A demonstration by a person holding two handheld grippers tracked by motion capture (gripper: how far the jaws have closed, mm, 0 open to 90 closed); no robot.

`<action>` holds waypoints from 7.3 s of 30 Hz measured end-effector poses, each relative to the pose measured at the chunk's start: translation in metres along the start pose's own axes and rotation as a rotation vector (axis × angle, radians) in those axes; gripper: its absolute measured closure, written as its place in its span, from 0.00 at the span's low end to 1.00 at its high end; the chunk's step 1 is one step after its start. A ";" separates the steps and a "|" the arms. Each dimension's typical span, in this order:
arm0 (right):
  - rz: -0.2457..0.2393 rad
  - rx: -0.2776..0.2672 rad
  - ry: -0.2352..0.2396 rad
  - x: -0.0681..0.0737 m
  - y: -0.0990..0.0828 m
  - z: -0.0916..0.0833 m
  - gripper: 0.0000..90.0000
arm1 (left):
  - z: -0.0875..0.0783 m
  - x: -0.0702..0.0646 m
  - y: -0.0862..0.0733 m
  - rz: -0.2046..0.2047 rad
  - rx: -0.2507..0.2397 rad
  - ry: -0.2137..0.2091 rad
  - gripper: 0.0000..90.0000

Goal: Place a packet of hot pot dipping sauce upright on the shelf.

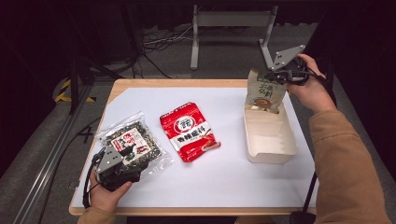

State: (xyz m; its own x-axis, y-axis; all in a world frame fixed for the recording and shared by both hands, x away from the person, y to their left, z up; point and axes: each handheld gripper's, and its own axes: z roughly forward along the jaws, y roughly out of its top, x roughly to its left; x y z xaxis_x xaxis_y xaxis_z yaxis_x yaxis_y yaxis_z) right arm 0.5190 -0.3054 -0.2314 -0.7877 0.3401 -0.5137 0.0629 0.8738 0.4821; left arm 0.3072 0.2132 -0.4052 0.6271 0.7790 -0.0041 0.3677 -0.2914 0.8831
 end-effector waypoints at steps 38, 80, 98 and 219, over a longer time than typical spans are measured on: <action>-0.110 0.034 -0.102 0.001 -0.002 -0.012 1.00 | 0.003 -0.001 0.001 0.001 0.002 -0.008 0.29; 0.038 0.049 0.045 0.025 -0.023 0.038 0.79 | 0.007 0.000 0.004 0.001 0.008 -0.021 0.29; 0.305 -0.172 -0.103 0.042 -0.030 -0.013 0.35 | 0.013 0.007 0.020 0.006 -0.024 -0.034 0.28; 0.576 -0.484 0.146 0.182 -0.018 -0.041 0.31 | 0.202 0.086 0.070 -0.252 0.380 -0.234 0.30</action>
State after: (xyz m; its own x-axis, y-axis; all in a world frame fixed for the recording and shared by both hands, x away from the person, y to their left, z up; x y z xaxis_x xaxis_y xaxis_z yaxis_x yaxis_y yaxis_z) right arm 0.3498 -0.2729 -0.3044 -0.7871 0.6168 -0.0041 0.2395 0.3118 0.9195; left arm 0.5261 0.1477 -0.4385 0.6075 0.7185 -0.3385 0.7238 -0.3252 0.6086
